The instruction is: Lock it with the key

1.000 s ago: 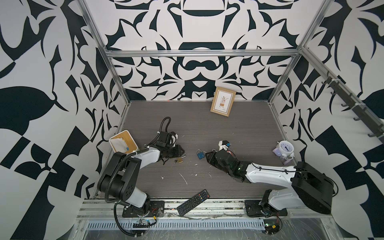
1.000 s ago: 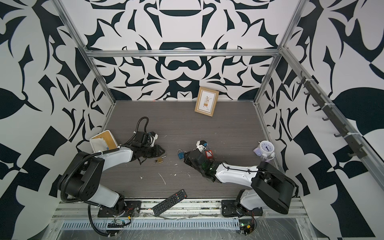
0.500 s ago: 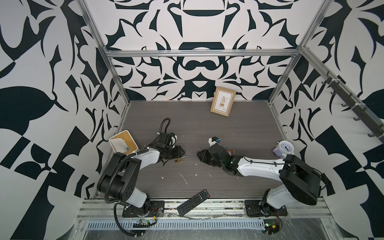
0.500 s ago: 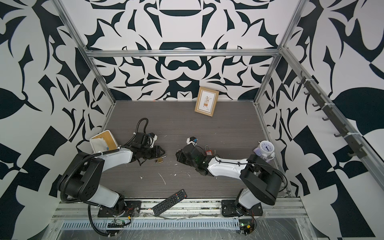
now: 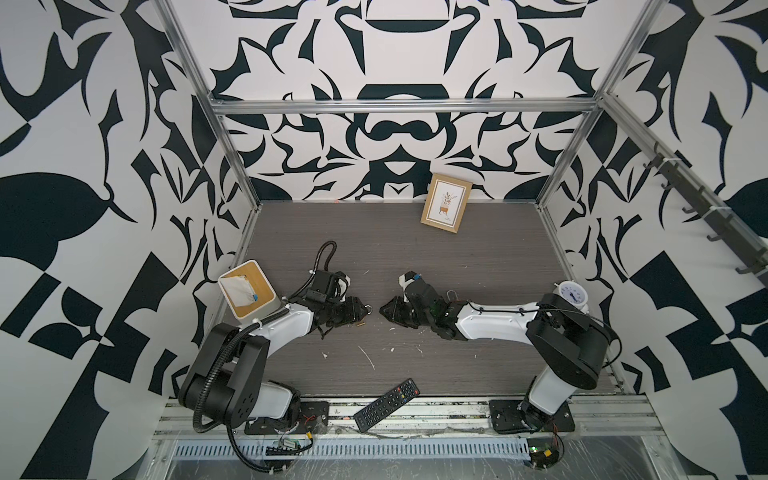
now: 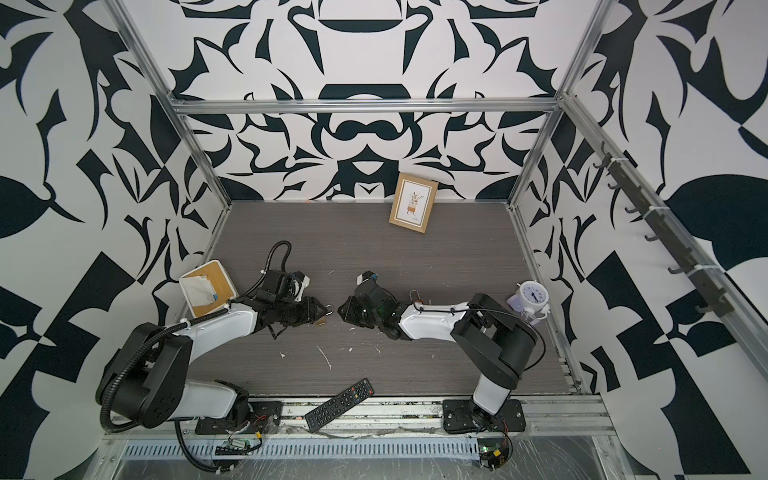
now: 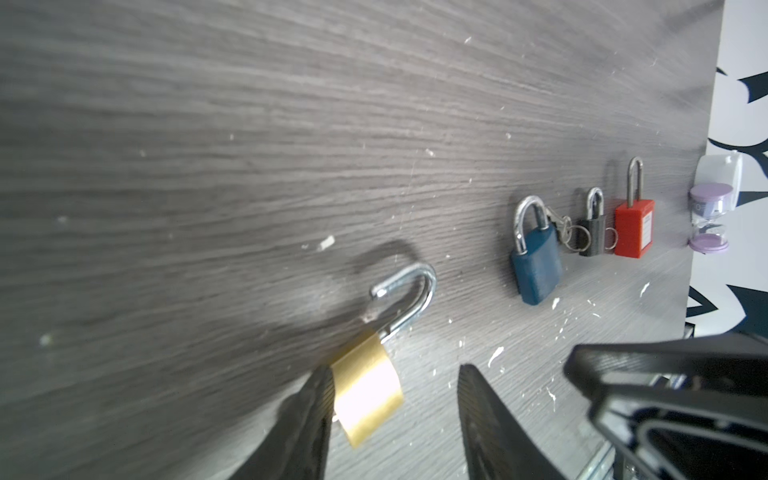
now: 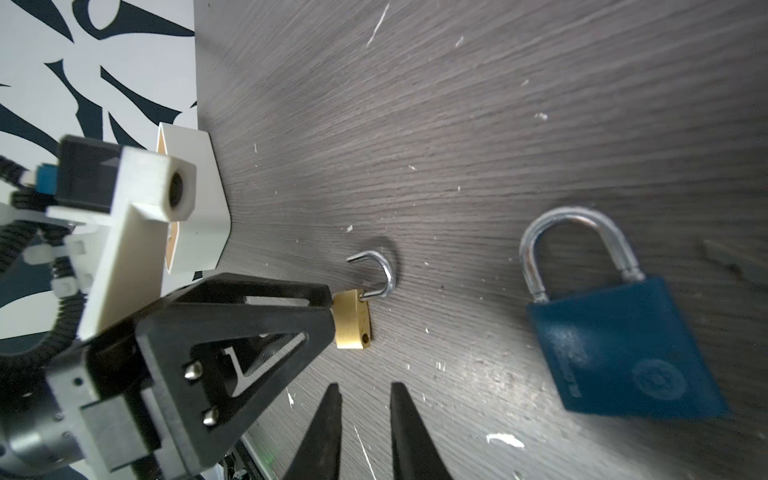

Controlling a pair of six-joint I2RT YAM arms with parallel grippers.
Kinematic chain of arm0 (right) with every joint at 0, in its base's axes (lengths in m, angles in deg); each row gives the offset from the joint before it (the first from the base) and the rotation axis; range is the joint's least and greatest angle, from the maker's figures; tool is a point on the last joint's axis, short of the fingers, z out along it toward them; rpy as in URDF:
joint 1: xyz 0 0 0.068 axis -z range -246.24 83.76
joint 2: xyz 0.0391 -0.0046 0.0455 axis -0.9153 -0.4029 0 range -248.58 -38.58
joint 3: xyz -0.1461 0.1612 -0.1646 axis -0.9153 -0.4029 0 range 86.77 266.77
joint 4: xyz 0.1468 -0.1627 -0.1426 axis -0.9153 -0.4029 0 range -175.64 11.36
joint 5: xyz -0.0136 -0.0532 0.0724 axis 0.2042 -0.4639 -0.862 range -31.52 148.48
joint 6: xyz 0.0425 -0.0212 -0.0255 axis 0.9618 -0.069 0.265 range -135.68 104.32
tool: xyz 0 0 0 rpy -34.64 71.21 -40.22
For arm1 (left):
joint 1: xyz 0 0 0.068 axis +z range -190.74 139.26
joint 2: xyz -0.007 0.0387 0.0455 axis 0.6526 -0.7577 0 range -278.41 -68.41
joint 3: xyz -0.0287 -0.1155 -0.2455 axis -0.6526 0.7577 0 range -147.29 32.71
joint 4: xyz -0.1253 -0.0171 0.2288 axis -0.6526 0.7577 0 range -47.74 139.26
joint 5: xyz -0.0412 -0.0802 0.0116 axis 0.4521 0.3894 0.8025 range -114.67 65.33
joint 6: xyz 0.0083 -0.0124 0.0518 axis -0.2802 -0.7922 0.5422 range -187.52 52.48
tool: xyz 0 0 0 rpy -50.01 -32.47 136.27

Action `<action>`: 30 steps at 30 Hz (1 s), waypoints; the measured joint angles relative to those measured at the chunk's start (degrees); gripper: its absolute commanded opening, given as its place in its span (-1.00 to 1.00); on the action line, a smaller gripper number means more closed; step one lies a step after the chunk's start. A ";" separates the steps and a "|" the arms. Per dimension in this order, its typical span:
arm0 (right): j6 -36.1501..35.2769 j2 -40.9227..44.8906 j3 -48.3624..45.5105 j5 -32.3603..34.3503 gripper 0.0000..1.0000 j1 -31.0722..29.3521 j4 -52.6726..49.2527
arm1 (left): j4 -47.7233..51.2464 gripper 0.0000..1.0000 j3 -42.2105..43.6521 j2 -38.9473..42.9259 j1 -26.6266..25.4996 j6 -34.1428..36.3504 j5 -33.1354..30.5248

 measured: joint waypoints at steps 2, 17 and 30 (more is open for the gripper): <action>-0.04 0.33 -0.02 -0.17 -0.53 0.17 0.17 | 0.00 0.04 0.00 -0.07 0.00 -0.02 -0.02; -0.28 2.10 -2.01 -0.52 -0.53 0.92 0.94 | -1.38 0.05 0.61 -1.66 -1.03 -2.27 3.43; -4.13 7.39 -1.27 2.34 -0.27 2.54 -9.57 | 5.92 0.22 -2.45 -0.63 -6.23 -5.05 -3.04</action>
